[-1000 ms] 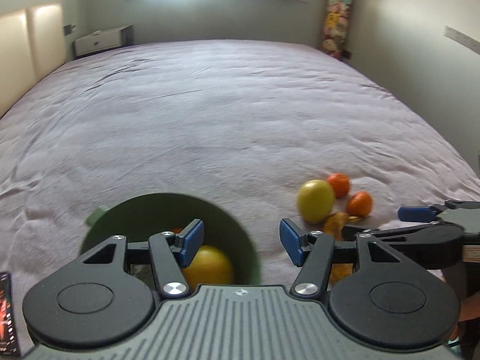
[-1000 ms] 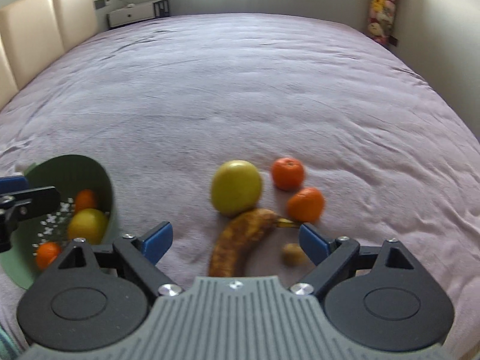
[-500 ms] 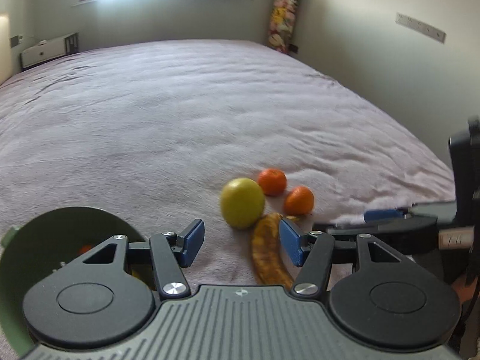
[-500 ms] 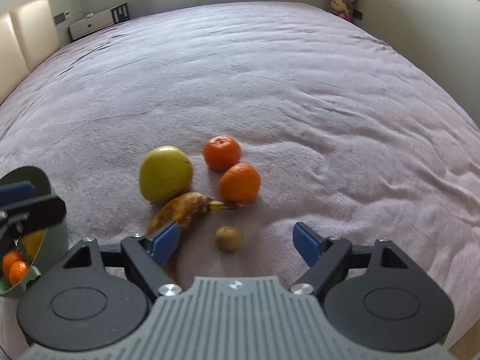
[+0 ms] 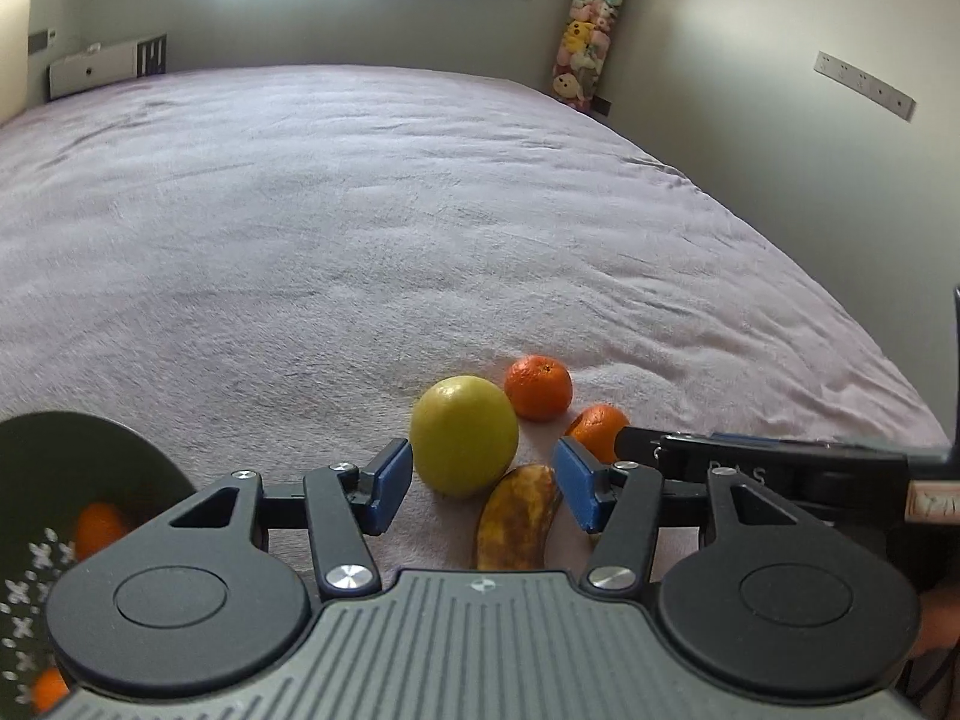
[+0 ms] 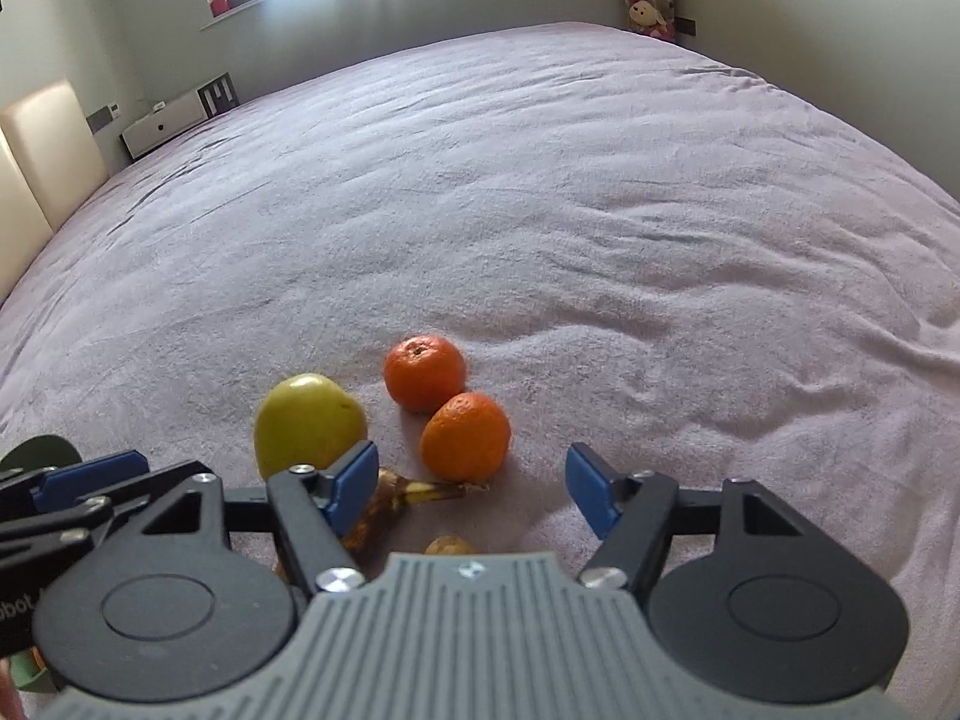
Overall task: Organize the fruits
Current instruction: 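Grasp a yellow-green pear with the left tool while the right tool grasps a mandarin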
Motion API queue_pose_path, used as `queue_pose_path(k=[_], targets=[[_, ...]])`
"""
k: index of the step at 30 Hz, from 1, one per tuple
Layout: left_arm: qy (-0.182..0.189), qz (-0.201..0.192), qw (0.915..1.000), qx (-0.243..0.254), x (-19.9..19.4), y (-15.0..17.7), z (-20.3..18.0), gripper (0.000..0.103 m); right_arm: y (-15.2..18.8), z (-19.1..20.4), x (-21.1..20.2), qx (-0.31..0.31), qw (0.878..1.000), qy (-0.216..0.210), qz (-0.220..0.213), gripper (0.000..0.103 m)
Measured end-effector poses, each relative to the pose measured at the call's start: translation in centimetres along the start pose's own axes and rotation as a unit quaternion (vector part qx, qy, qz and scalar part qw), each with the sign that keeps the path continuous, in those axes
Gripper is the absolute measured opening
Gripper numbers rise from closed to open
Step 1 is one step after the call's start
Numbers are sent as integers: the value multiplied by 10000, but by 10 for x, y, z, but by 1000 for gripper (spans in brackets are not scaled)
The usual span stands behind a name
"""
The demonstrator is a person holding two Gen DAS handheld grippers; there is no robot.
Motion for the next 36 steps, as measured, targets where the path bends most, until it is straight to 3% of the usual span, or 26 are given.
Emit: queue_pose_path(k=[6, 11, 16, 27, 36], targets=[[4, 69, 9997, -240, 19, 1, 3, 65, 0, -6, 12, 197, 9997, -122, -2, 58], [51, 40, 9982, -590, 33, -6, 8, 71, -3, -19, 22, 810, 9961, -338, 23, 59], [-125, 189, 9990, -379, 49, -1, 8, 73, -4, -24, 32, 1164, 9921, -469, 95, 59], [-125, 395, 9984, -396, 78, 2, 8, 80, 0, -34, 52, 1598, 9855, -504, 275, 57], [134, 472, 9973, -550, 90, 2, 10, 83, -1, -39, 60, 1799, 9818, -546, 256, 52]])
Point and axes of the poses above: each gripper's, at about its wrist camera, not at the fingertips, and x roughly the way its jaws point, z to its left, y to its underside, the point moved 5 cm from there along x, roughly the way its jaws point, and after that the axes turned 5 degrees about -y, right-handed, at the moved point
